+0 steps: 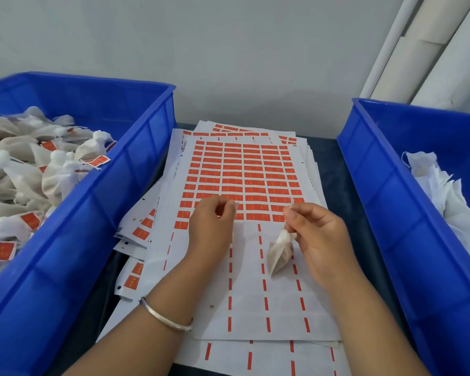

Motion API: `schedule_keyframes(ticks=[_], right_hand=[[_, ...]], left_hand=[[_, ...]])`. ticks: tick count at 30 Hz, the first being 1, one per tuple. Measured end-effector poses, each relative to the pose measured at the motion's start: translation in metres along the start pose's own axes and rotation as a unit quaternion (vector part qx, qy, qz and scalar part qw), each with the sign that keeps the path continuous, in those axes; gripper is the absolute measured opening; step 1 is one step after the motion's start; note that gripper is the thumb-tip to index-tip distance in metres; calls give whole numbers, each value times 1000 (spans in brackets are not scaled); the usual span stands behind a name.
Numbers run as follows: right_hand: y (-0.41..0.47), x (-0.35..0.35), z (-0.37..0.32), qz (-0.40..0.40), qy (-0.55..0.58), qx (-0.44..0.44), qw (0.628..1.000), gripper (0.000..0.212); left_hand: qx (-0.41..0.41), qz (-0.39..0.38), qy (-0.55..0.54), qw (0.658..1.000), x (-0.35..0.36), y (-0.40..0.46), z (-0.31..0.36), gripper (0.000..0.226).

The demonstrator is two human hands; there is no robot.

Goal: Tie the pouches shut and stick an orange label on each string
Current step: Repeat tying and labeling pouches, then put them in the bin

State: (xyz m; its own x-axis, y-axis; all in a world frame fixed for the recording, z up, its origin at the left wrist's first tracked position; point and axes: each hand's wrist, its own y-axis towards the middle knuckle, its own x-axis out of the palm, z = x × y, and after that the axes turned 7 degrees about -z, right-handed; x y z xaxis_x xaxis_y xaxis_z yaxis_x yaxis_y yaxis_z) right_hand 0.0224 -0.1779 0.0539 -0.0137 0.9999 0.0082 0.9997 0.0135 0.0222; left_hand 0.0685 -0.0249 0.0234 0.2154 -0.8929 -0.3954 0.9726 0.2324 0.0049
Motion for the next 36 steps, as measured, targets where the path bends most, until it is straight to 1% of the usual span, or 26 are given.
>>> schedule_keyframes(ticks=[3,5,8,10,11,13,15,16,19,22,25,28,33,36], right_hand=[[-3,3,-2,-16,-18,-29,999,35],[-4,8,-2,-43,-20,-53,997,30],[-5,18,-1,-90,0,-70,993,24],[-5,22,-1,-101,-17,-73,992,25],[-5,23,-1,-92,-28,-73,993,24],[-5,21,0,-43,-48,-71,995,22],[-5,18,1,17,-79,-62,995,25],[-5,17,1,38,-82,-58,994,26],[-5,15,0,62,-64,-46,995,27],[-5,16,-2,64,-56,-40,996,33],[-6,16,-1,61,-55,-41,996,34],[-6,15,-1,46,-49,-55,996,26],[-7,15,-1,7,-6,-57,998,25],[-8,16,-2,-4,-1,-51,999,27]], left_hand=[[-31,-4,-103,994,-6,0,8,18],[-52,-22,-165,985,-11,-3,15,20],[-52,-85,-229,968,-16,-12,24,21],[-43,-138,-254,956,-18,-19,29,25],[-40,-163,-254,952,-20,-21,30,29],[-33,-215,-249,944,-22,-24,31,31],[-25,-254,-230,939,-23,-27,32,26],[-27,-259,-223,939,-23,-28,32,24],[-52,-248,-218,943,-20,-29,31,25],[-57,-245,-214,944,-19,-30,30,24],[-56,-240,-204,947,-19,-30,31,22],[-69,-225,-203,950,-18,-31,33,21],[-92,-196,-190,957,-16,-31,36,24],[-112,-180,-189,959,-15,-30,37,28]])
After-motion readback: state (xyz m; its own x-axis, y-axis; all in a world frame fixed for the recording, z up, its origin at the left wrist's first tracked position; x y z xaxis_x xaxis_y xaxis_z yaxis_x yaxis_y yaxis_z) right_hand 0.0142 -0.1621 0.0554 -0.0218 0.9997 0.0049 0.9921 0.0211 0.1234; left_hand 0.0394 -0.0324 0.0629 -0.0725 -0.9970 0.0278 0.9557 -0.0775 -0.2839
